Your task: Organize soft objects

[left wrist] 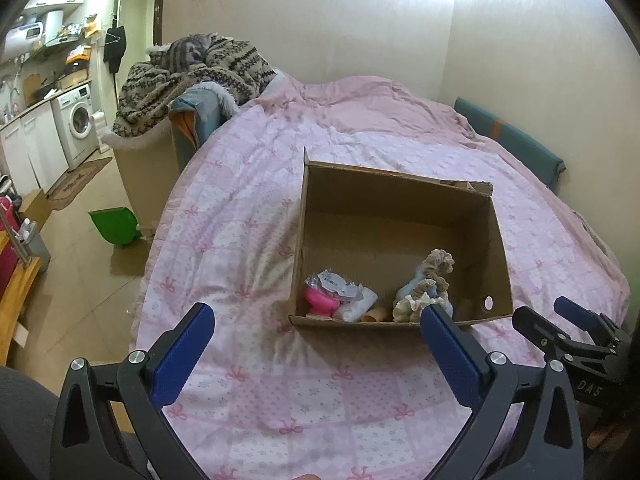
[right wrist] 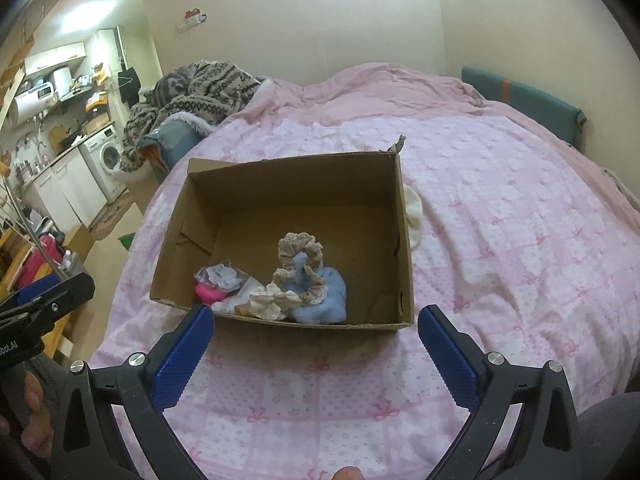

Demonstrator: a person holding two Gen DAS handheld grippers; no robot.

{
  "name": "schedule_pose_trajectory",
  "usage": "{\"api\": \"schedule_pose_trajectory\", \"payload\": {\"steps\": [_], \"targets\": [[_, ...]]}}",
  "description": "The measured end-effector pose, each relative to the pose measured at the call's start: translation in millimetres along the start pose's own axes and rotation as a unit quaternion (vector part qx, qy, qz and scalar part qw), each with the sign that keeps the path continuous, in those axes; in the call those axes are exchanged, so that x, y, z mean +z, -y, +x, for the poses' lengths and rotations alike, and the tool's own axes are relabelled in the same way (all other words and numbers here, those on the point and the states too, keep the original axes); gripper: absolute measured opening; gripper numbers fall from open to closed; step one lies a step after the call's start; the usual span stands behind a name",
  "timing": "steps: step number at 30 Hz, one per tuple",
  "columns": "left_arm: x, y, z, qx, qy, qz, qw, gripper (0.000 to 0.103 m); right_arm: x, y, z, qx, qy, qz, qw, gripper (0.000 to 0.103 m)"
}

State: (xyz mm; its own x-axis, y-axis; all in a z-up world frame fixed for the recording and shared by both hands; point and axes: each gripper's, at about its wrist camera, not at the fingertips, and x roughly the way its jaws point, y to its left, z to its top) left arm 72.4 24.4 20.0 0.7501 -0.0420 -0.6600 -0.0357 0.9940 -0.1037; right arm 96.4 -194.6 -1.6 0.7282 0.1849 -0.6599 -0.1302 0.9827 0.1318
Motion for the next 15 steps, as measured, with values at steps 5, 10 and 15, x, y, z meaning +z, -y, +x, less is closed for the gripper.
{"api": "schedule_pose_trajectory", "payload": {"steps": [5,10,15], "targets": [[-0.7,0.1,-0.1,-0.001,0.000,0.003,1.0000,0.103,-0.1,0.2,-0.2,-0.002,0.000,0.000,1.000,0.103],[-1.7,0.9,-0.3,-0.003,-0.003,0.003,1.0000,0.103,0.0,0.3,-0.1,-0.002,0.001,-0.001,1.000,0.103],[-1.7,2.4,1.2,-0.004,-0.005,0.006,1.0000,0.103,0.7,1.4,0.1,-0.003,0.001,0.000,1.000,0.103]]}}
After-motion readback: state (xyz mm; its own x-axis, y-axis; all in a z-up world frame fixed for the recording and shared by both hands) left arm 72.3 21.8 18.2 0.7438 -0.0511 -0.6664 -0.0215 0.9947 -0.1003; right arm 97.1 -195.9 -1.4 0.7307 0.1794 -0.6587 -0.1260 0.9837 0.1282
